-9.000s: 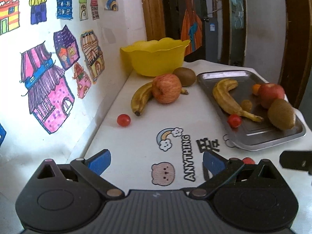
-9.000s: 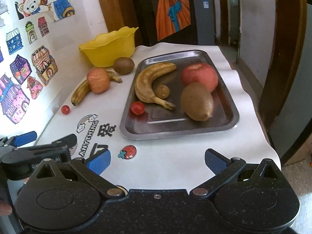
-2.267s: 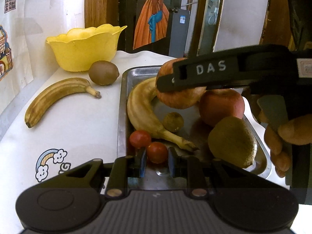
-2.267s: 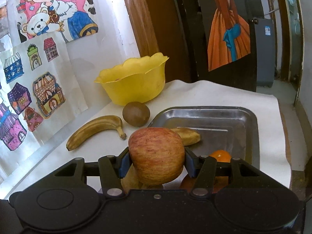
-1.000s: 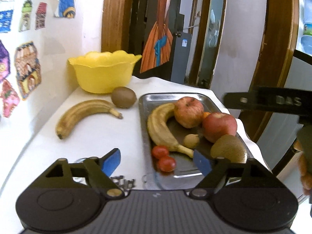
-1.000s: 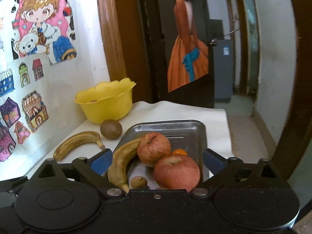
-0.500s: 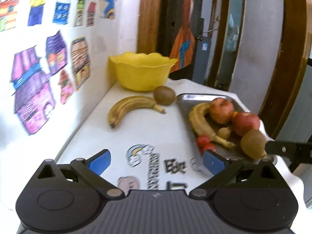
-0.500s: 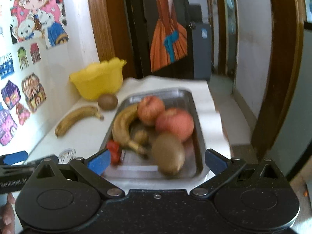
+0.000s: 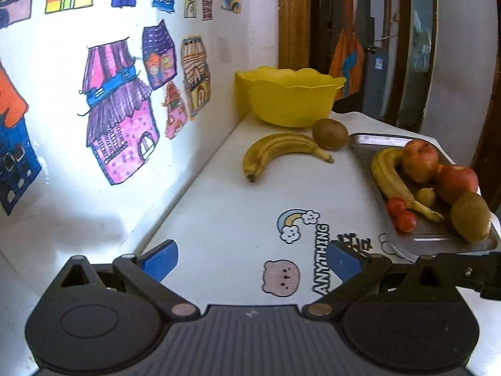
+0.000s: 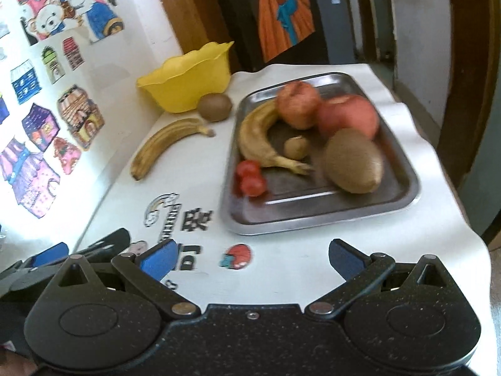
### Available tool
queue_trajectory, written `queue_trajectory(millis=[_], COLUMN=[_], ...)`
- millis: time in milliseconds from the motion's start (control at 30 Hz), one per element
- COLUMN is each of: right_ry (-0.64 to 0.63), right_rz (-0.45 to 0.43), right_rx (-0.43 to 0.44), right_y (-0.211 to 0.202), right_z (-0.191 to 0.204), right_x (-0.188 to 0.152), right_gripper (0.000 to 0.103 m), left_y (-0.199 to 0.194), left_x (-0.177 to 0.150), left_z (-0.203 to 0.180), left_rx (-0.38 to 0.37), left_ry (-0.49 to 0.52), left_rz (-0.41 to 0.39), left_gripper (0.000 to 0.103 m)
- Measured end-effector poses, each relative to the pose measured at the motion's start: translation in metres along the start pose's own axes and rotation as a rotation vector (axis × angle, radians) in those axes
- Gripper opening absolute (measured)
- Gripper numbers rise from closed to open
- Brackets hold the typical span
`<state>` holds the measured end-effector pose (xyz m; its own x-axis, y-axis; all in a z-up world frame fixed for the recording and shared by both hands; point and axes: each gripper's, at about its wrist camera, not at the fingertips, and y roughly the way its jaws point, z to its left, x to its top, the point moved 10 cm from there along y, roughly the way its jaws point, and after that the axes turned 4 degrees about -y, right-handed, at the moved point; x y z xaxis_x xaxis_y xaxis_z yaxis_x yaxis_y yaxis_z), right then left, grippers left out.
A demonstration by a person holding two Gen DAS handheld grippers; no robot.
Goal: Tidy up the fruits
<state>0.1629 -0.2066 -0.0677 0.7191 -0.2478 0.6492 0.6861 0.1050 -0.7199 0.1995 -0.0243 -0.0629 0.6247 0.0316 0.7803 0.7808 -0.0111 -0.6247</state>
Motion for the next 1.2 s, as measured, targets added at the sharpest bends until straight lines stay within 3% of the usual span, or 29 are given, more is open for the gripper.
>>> queue_trajectory(millis=[500, 800, 967, 1200], right_ry=[-0.075, -0.181, -0.226, -0.328], right_rz=[-0.012, -0.038, -0.071, -0.072], right_rx=[0.033, 0.012, 0.051, 0.109], right_y=[0.018, 0.039, 0.06, 0.097], right_z=[0.032, 0.022, 0.022, 0.025], right_x=[0.036, 0.058, 0.086, 0.129], right_gripper=[0.102, 0.102, 0.102, 0.102], left_y=[0.002, 0.018, 0.039, 0.076], left_x=[0.022, 0.016, 0.023, 0.052], left_z=[0.014, 0.025, 0.02, -0.008], left_rx=[0.039, 0.067, 0.078, 0.069], left_ry=[-0.062, -0.093, -0.11, -0.026], left_rz=[-0.049, -0.021, -0.005, -0.046], left_gripper=[0.102, 0.102, 0.102, 0.102])
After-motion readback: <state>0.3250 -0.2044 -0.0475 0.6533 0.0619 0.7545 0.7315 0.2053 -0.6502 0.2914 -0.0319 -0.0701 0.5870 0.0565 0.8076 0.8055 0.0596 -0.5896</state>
